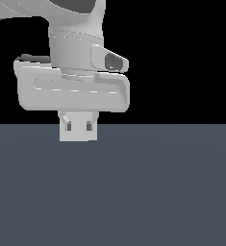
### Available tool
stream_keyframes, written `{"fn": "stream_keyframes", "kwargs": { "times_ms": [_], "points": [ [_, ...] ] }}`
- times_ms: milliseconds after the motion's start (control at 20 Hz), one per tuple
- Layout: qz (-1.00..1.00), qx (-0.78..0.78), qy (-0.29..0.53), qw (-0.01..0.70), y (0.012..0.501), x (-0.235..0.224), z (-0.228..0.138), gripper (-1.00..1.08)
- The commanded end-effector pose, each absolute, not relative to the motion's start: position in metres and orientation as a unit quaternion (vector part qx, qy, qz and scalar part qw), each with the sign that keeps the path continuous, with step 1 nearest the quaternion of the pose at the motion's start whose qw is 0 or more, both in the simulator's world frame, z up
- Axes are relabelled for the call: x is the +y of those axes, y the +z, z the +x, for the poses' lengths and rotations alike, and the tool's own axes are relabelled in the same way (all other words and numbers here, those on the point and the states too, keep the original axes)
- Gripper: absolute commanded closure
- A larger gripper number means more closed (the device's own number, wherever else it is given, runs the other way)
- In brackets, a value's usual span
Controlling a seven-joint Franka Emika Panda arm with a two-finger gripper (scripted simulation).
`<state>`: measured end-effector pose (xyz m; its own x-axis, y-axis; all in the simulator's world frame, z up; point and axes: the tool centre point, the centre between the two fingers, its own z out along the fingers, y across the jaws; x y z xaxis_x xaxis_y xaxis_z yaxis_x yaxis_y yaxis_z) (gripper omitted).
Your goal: Plug the charger into the wall socket.
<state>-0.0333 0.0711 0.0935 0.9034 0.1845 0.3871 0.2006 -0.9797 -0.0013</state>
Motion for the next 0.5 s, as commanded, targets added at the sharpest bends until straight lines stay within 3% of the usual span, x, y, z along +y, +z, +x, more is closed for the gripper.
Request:
{"fn": "stream_keyframes", "kwargs": {
  "times_ms": [0, 450],
  "points": [
    [-0.976, -0.092, -0.196, 0.019, 0.0962, 0.0746, -0.0313, 1.08],
    [-0.977, -0.081, -0.195, 0.016, 0.1002, 0.0817, -0.0276, 1.08]
  ]
}}
